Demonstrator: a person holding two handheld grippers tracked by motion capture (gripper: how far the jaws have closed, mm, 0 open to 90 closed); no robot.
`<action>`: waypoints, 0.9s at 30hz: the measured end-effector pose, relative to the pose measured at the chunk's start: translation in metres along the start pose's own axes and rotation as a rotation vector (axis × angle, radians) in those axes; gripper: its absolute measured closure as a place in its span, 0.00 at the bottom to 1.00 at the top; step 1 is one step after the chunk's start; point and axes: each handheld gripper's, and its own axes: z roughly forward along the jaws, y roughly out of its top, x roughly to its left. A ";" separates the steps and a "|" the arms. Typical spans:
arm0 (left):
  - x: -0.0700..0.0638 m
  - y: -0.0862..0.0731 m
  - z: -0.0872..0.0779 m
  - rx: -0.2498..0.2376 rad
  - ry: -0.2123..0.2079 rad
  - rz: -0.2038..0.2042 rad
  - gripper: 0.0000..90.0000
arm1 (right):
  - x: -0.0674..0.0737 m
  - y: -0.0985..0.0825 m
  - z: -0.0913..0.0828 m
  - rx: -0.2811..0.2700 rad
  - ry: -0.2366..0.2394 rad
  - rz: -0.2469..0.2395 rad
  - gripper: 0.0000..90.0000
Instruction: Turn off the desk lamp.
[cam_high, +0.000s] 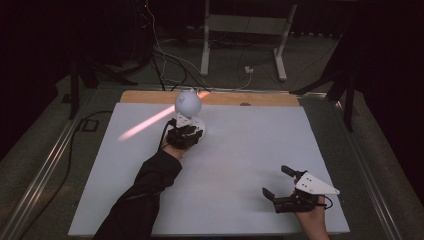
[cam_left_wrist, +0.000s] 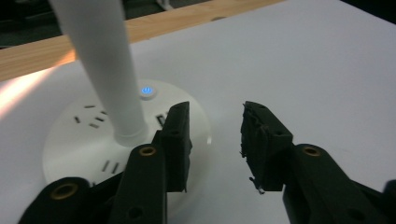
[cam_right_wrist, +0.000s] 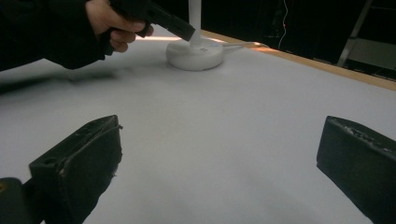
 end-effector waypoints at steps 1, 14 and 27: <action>-0.001 0.001 -0.005 0.007 -0.034 0.009 0.66 | 0.000 0.000 0.000 0.000 -0.001 -0.001 0.00; 0.002 0.003 -0.039 0.053 -0.145 0.006 0.23 | 0.000 -0.001 0.001 0.006 -0.002 0.003 0.00; 0.005 -0.016 -0.084 0.066 -0.241 0.049 0.01 | 0.000 -0.001 0.002 0.013 -0.001 0.006 0.00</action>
